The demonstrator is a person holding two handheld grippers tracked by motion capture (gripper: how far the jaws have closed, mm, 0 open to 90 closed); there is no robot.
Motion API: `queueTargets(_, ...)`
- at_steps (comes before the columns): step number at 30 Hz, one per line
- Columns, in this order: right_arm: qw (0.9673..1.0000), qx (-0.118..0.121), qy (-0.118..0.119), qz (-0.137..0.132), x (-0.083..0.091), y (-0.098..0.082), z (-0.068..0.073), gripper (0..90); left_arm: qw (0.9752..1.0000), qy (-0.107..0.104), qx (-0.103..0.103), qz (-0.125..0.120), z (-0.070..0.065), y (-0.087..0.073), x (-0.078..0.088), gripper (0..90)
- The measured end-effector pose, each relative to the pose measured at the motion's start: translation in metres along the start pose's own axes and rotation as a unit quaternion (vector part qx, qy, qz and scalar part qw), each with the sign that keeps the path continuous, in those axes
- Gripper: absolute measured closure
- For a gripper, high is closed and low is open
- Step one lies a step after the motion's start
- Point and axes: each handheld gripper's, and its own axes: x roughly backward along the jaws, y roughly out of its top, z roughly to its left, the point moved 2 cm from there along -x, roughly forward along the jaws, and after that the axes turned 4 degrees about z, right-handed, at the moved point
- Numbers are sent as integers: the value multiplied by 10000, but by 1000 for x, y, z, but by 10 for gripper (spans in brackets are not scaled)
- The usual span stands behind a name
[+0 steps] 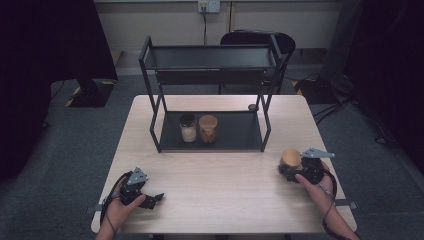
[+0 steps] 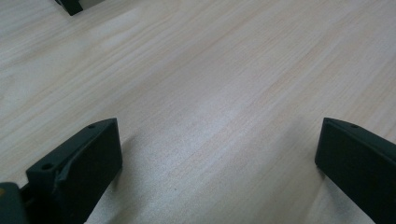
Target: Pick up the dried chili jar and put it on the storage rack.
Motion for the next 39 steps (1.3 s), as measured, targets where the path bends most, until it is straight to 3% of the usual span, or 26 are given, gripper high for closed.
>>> queueTargets(23, 9998, 154, -81, -95, -8, 6, 7, 246, 10000, -2, 5, 1, 0, 0, 0, 2)
queueTargets(32, 9994, 281, -159, -89, -8, 7, 9, 254, 10000, -2, 5, 1, 0, 0, 0, 2)
queueTargets(39, 9994, 333, -65, -54, -7, 9, 12, 255, 10000, -2, 6, 1, 0, 0, 0, 2)
